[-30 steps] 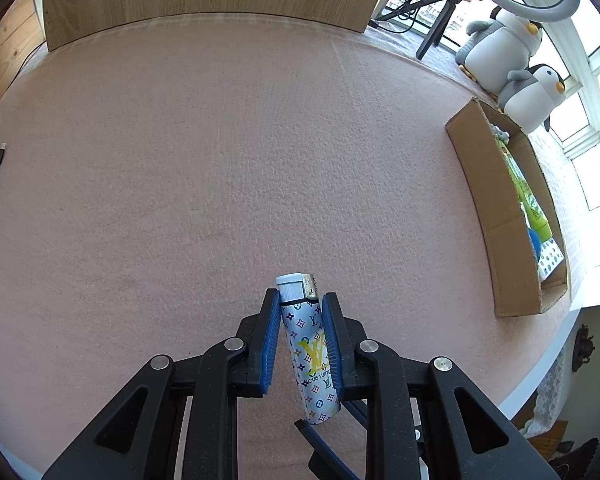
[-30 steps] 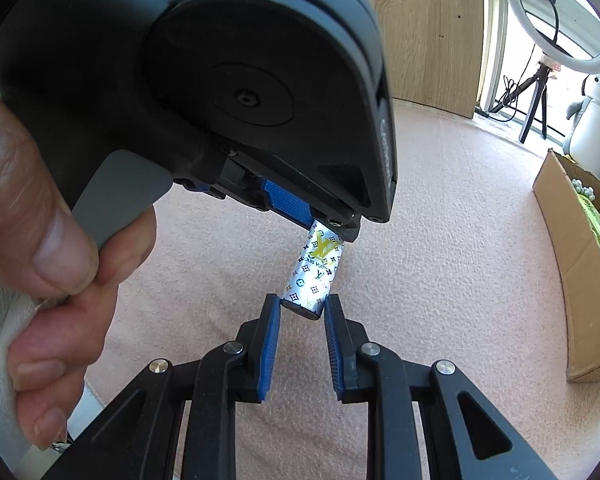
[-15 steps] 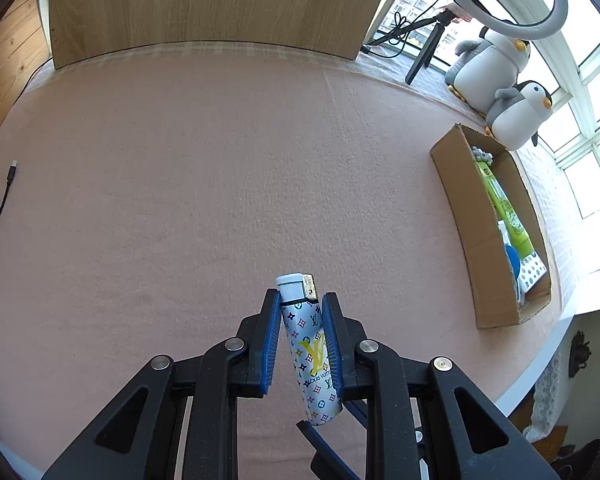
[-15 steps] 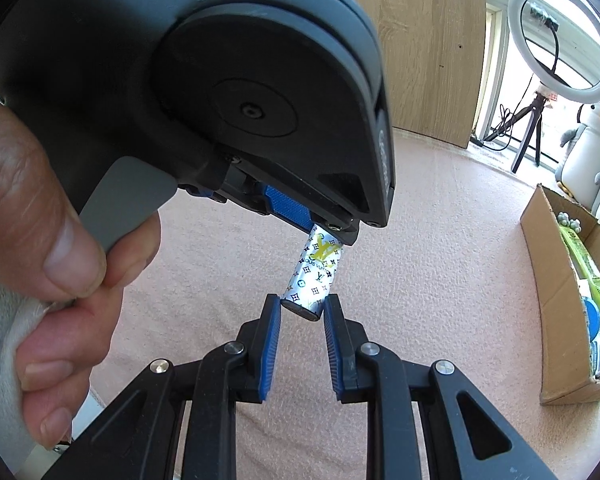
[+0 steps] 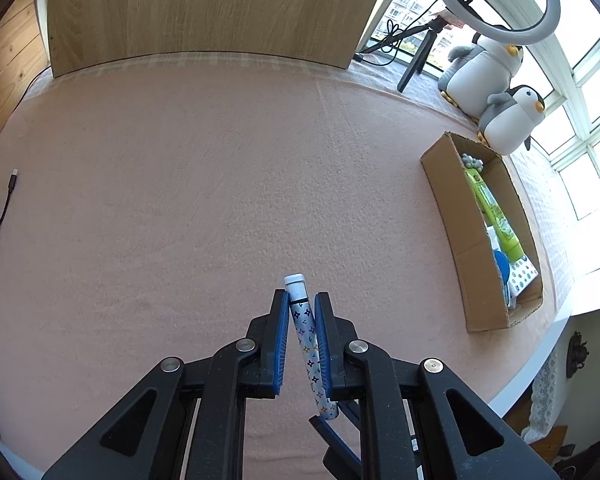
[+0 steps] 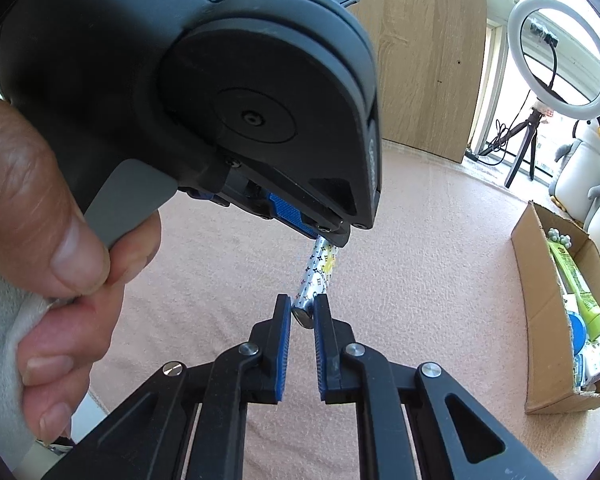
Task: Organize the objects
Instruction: 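Carry the lighter over the box and open both grippers to drop it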
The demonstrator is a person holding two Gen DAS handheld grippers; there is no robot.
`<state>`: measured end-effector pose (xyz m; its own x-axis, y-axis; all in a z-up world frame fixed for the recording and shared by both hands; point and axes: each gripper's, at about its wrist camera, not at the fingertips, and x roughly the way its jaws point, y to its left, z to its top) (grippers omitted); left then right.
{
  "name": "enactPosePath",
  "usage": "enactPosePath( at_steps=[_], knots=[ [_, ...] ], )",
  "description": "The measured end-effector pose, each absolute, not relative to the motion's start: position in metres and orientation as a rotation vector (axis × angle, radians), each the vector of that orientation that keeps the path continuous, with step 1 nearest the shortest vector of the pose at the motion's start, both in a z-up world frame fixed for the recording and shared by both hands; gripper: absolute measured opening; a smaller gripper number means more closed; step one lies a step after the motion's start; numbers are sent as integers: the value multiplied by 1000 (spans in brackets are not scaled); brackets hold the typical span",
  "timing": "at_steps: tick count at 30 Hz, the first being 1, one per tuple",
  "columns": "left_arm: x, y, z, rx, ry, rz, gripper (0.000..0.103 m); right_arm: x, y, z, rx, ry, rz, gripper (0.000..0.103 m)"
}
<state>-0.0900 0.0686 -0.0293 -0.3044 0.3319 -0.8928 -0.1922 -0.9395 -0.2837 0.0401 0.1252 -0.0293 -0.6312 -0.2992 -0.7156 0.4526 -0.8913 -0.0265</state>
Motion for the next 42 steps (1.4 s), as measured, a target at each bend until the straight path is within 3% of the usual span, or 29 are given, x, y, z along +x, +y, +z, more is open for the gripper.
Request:
enactPosePath(
  at_steps=[8, 19, 42],
  knots=[
    [-92, 74, -42, -1644, -181, 2274, 14, 38, 130, -36, 1091, 255, -2494, 10],
    [-95, 101, -7, -1553, -123, 2278, 14, 43, 136, -15, 1007, 294, -2569, 10],
    [-96, 331, 31, -1361, 140, 2055, 14, 25, 286, 16, 1006, 148, -2908, 9]
  ],
)
